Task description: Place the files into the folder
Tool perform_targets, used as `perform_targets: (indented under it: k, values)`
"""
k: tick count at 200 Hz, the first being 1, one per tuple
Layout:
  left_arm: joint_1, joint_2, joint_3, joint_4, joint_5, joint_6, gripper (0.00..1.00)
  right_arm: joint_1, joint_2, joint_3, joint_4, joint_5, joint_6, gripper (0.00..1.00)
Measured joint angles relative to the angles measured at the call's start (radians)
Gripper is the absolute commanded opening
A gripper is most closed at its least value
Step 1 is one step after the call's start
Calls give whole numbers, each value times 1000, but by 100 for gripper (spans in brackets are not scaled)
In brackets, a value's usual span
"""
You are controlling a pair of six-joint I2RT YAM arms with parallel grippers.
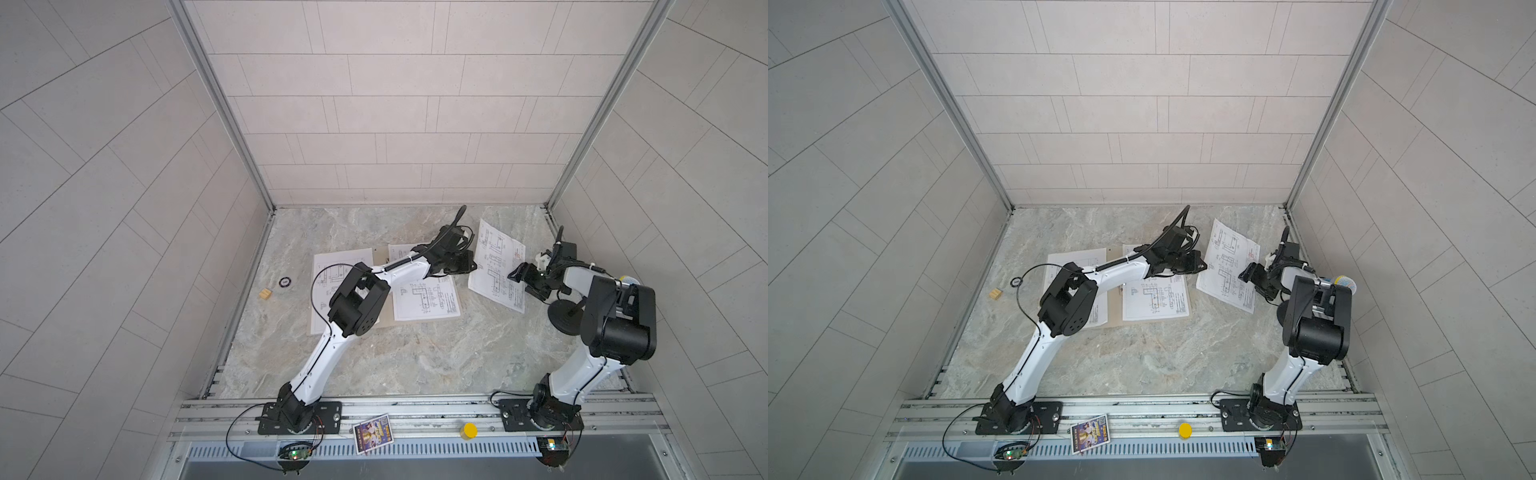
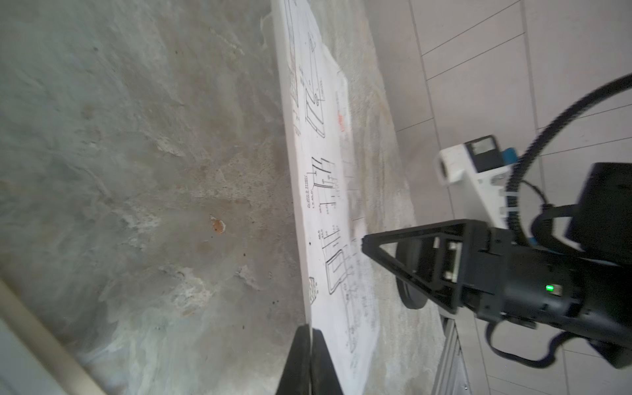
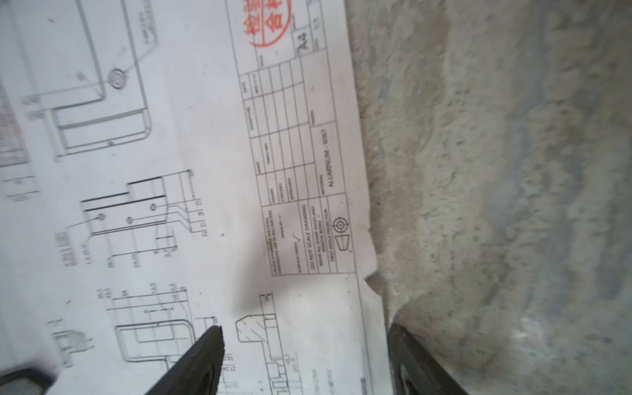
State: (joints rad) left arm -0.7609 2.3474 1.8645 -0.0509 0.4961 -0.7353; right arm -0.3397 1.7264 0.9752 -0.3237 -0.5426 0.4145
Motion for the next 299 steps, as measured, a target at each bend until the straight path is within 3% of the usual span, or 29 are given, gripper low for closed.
perform_targets:
  k: [69,108,240,299]
  values:
    - [83,-339,-418,177,-35,-39,0,171,-1,15,-17,-24,40,78]
    - [142,-453,-607,237,-78,-59,0,249,-3,45,-14,-32,62,78]
    - [185,-549,-793,282,-136,-80,0,296,-2,25,53,-60,69,78]
    - [185,-563,-805,283,-148,-88,0,336,48,25,100,-77,80,77]
